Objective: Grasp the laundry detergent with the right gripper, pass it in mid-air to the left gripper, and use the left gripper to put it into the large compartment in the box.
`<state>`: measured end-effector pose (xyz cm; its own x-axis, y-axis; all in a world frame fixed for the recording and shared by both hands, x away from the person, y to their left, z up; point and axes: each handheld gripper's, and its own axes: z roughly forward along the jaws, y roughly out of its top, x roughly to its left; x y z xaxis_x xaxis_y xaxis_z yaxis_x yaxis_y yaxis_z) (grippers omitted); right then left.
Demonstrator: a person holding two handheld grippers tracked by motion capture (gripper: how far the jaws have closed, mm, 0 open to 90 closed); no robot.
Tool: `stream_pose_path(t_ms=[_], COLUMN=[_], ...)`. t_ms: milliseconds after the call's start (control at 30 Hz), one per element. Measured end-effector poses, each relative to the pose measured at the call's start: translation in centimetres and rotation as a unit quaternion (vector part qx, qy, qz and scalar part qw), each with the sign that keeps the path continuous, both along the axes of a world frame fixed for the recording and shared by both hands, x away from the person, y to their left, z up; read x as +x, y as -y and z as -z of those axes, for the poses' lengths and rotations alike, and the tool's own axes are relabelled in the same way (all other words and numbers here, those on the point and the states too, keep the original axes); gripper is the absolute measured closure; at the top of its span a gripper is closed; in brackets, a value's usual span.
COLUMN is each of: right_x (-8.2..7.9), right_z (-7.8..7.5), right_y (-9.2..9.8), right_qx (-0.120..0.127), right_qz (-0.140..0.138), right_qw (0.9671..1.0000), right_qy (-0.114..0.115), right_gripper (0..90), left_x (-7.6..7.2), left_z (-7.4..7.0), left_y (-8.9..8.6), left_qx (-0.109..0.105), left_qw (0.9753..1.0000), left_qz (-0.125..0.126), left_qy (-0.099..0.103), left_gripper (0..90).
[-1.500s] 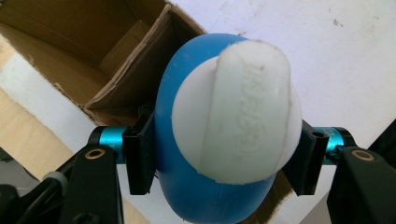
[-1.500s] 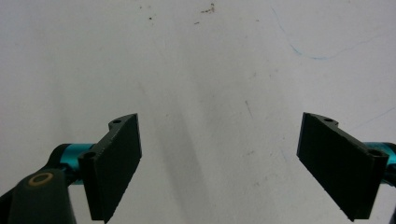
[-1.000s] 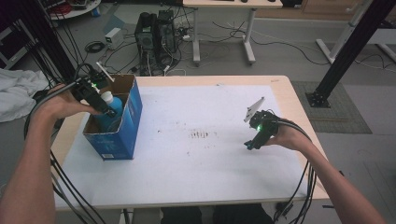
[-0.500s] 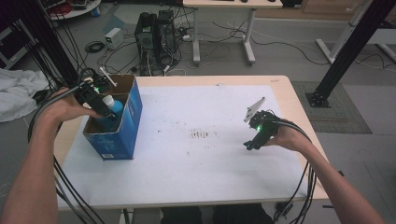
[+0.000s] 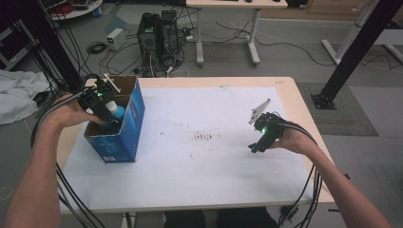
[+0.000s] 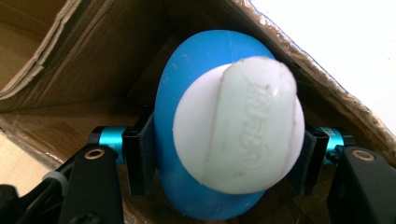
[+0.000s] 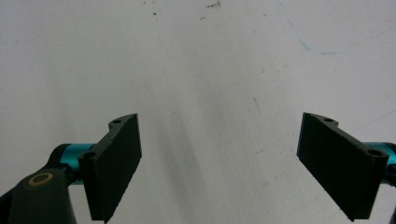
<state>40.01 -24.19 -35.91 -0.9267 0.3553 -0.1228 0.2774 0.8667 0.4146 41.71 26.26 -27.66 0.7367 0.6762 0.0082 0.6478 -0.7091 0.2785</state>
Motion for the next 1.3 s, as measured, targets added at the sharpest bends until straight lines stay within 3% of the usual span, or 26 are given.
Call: stream_pose_path(t_ms=[133, 500, 667, 900, 1067, 1300], right_x=[-0.02, -0.03, -0.04, -0.21, -0.14, -0.16], right_z=[0.01, 0.17, 0.21, 0.21, 0.31, 0.31], right_y=[-0.03, 0.05, 0.06, -0.14, -0.18, -0.22], right_qx=[0.000, 0.003, 0.003, 0.000, 0.000, -0.001], right_qz=[-0.001, 0.000, 0.001, 0.009, 0.005, 0.005], right_qw=[1.0000, 1.0000, 1.0000, 0.9999, 1.0000, 1.0000], right_qy=[0.000, -0.001, -0.001, -0.008, -0.005, -0.007], right_gripper=[13.1, 13.1, 13.1, 13.0, 13.0, 13.1], left_x=[0.16, 0.01, 0.16, 0.05, 0.15, 0.16], left_z=[-0.15, 0.04, -0.13, -0.07, -0.14, -0.08], left_y=[-0.02, 0.01, -0.03, 0.17, 0.22, 0.36], left_qx=[0.014, 0.000, 0.015, 0.014, 0.027, 0.018], left_qw=[0.9998, 1.0000, 0.9998, 0.9999, 0.9995, 0.9997], left_qz=[0.011, -0.005, 0.006, 0.003, 0.010, 0.006], left_qy=[-0.005, 0.000, -0.007, -0.007, -0.011, -0.014], left_gripper=[38.0, 37.6, 37.5, 37.3, 36.2, 32.4])
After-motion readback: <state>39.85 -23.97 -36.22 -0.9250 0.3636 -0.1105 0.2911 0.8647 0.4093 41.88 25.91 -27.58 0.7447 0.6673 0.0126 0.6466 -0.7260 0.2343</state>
